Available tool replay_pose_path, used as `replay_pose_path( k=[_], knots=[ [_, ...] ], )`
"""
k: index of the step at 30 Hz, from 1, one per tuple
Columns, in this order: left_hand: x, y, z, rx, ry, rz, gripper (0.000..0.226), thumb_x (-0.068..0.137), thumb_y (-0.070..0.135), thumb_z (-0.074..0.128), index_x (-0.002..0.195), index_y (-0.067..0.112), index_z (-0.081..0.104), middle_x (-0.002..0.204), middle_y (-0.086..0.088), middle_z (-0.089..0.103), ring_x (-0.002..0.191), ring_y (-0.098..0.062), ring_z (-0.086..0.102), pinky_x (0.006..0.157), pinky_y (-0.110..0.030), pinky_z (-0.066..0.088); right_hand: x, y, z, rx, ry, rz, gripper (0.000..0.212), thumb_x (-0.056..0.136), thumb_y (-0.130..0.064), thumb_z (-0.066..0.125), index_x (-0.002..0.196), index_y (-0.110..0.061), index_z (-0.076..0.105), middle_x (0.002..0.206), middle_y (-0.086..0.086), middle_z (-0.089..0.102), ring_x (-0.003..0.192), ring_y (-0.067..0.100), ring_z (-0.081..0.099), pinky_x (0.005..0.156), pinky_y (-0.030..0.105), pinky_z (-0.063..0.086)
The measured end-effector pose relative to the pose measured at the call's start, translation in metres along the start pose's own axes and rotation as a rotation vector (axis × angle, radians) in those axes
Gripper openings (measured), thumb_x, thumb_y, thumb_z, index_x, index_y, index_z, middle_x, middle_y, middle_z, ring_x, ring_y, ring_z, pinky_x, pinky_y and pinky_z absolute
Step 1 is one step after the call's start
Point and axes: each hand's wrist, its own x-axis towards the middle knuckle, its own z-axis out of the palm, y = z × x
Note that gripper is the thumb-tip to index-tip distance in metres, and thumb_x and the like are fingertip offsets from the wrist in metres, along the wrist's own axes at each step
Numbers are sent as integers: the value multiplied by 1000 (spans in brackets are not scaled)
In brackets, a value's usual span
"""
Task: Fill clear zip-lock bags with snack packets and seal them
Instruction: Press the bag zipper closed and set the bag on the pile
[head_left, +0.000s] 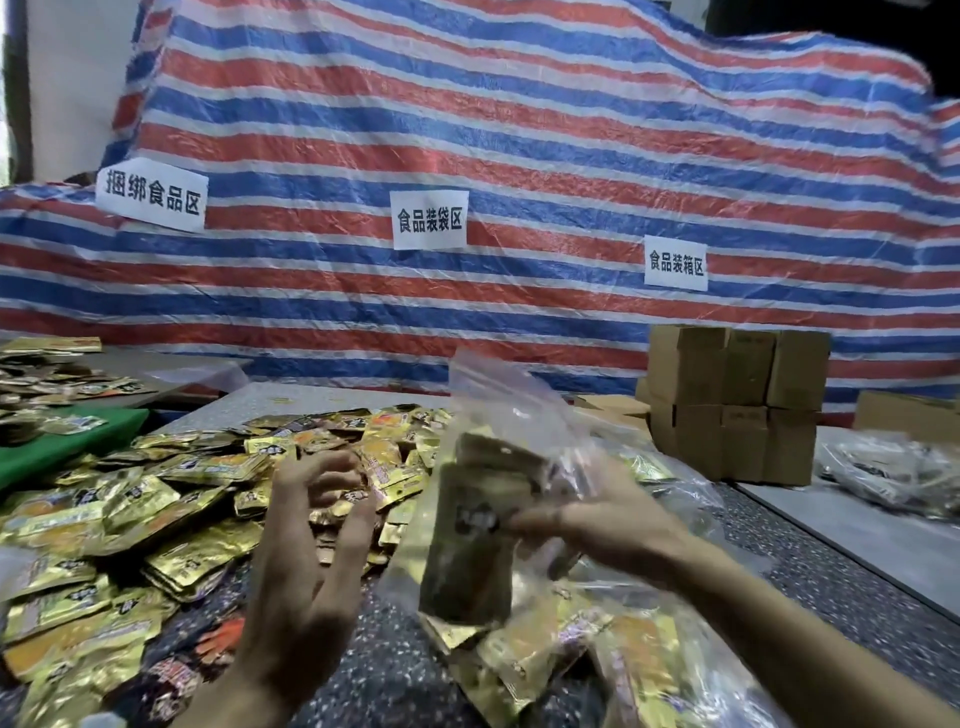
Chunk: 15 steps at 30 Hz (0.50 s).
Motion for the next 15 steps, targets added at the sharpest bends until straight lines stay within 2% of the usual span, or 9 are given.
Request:
replay_pose_path(
  k=[2,5,6,8,9,10,12,13,15],
  knots=[
    [-8,-17,3,87,-85,-3,36,86,47,48,120,35,43,113,26,52,106,0,55,84,-27,47,22,-9,-26,-15,141,-13,35,79,-3,80,108,-10,61,83,11,75,62,19,72,46,24,51],
    [-26,-40,10,245,-223,2,32,85,47,46,117,39,44,118,30,46,108,5,53,85,-33,49,58,-18,-59,-136,377,-129,18,80,1,77,91,-10,66,79,15,75,68,27,74,56,36,58],
    [-32,-46,12,273,-263,-1,32,85,47,45,116,38,45,117,29,47,107,4,54,86,-37,51,70,-16,-67,-226,447,-170,15,81,-1,76,87,-10,67,80,16,74,70,29,73,59,39,58],
    [-38,-52,14,294,-320,-6,34,84,48,45,116,35,47,114,27,49,105,2,55,86,-44,54,94,-5,-83,-543,558,-246,7,83,-6,74,87,-11,71,78,9,73,68,25,71,58,32,57],
    [-40,-55,15,300,-331,3,34,84,48,45,115,34,49,113,27,50,105,1,56,86,-44,54,105,3,-89,-699,595,-272,4,86,-7,71,90,-10,72,79,5,71,68,23,69,57,27,55],
    [-41,-56,16,307,-340,16,33,84,46,46,115,33,51,113,26,51,103,0,57,85,-43,55,113,11,-93,-797,618,-269,8,90,-8,65,94,-10,72,83,3,69,72,22,67,59,28,55],
    [-43,-55,16,310,-355,27,34,84,45,46,114,31,53,110,22,56,98,-2,60,80,-40,55,124,31,-99,-874,614,-178,17,93,-9,58,105,-12,70,99,7,68,89,26,64,78,37,56],
    [-43,-55,15,313,-357,32,33,84,44,47,113,31,53,107,20,57,95,-2,61,77,-37,55,127,43,-101,-909,559,-76,24,92,-9,57,113,-15,67,105,11,67,96,30,64,85,41,55],
    [-44,-56,15,320,-348,48,29,84,43,47,111,32,51,101,24,56,88,0,61,71,-28,52,130,66,-100,-1040,306,222,37,86,-15,58,122,-23,60,106,11,67,98,33,64,92,49,53]
  ],
)
